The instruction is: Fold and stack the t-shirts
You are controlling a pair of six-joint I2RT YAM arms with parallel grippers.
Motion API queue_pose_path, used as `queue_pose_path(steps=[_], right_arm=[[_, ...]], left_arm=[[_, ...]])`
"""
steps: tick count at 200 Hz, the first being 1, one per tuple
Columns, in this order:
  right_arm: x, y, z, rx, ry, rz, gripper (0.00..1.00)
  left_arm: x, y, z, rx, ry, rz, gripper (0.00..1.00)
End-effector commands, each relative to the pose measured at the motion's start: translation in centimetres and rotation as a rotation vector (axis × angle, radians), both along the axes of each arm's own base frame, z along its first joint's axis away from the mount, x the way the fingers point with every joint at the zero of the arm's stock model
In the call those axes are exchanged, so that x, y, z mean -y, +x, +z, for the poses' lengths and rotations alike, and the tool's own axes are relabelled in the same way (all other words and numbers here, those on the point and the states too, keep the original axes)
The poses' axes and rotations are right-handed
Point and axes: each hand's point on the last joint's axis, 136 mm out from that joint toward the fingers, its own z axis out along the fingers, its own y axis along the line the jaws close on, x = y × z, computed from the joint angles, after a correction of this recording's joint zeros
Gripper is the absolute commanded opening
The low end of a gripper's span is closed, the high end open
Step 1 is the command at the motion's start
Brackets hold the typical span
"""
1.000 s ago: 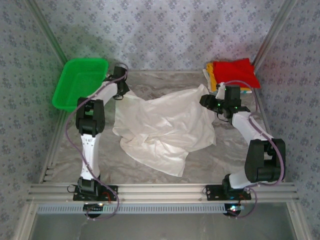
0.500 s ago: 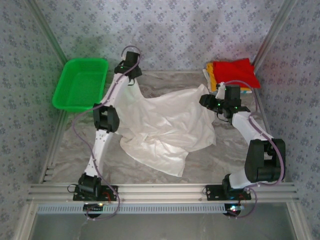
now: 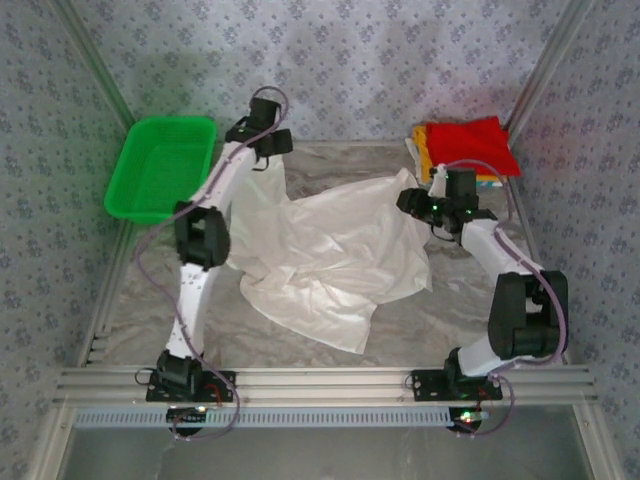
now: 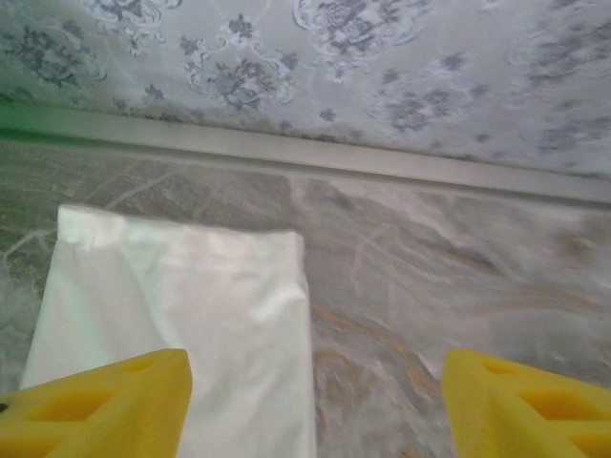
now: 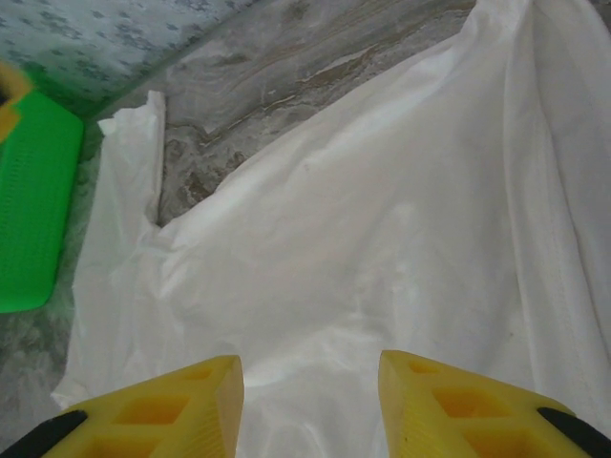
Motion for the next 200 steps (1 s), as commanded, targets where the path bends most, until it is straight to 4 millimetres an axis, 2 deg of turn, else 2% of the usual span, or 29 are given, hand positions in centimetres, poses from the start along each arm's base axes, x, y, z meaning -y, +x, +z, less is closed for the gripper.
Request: queue_pose_path(steps=[1,13,25,44,53,63,73,83,95,104,124,151,178,200], right_arm=[[0.3,0.3,-1.6,-0.114,-0.18,-0.014,0.47],[0.4,0.8,-2.1,-0.18,-0.265,-0.002,0.48],[0.6,1.3,-3.1,-0.232,-0.337,0.002,0.48],[0.7,2.2,-4.5,-0.274,-0.367,-0.002,0.45],[0.8,2.8,-5.1,-0.284,-0.381,-0.016,0.46],[0.8,3.0,-5.8,-0.313,-0.401,-0.028,0.45],[0.5,3.3,-6.5,-0.344,-0.421,-0.042,0.38],[0.1,3.4,-7.2,-0.39,-0.428,-0.031,0.24],[0.1,3.9,-7.9,-0.409,-0.446,-0.032,0.07],[0.3,4.3,-8.7,-0.428,-0.45,-0.037,0.0],[1.0,5.0,-10.0,-0.461,-0.453,-0.072,0.0],[0.8,5.6,-12.3,-0.506,-0.352,-0.101,0.0],[0.8,6.2,-13.7,-0.52,-0.281,-0.164,0.0],[0.6,7.6,-13.7,-0.479,-0.236,-0.21,0.0]], left_arm=[[-3.1,-2.6,7.0,0.273,-0.246,0.044,0.66],[-5.3,-5.6,5.2,0.222,-0.268,0.082,0.67],[-5.6,-8.5,2.2,0.086,-0.295,0.058,0.7],[-3.4,-13.8,-3.3,-0.125,-0.224,0.002,0.68],[-1.9,-16.2,-5.3,-0.188,-0.177,-0.031,0.66],[-1.4,-18.2,-7.5,-0.244,-0.147,-0.029,0.66],[-1.6,-19.5,-9.8,-0.289,-0.181,0.007,0.65],[-1.7,-20.0,-11.6,-0.315,-0.258,0.044,0.65],[-1.3,-20.0,-12.8,-0.32,-0.332,0.053,0.64],[-1.2,-19.9,-13.5,-0.334,-0.331,0.061,0.64],[-2.1,-19.5,-14.9,-0.391,-0.266,0.104,0.64],[-4.9,-18.0,-16.0,-0.398,-0.212,0.192,0.64],[-7.0,-14.0,-15.9,-0.393,-0.137,0.2,0.64],[-6.0,-8.8,-15.3,-0.372,-0.135,0.112,0.64]])
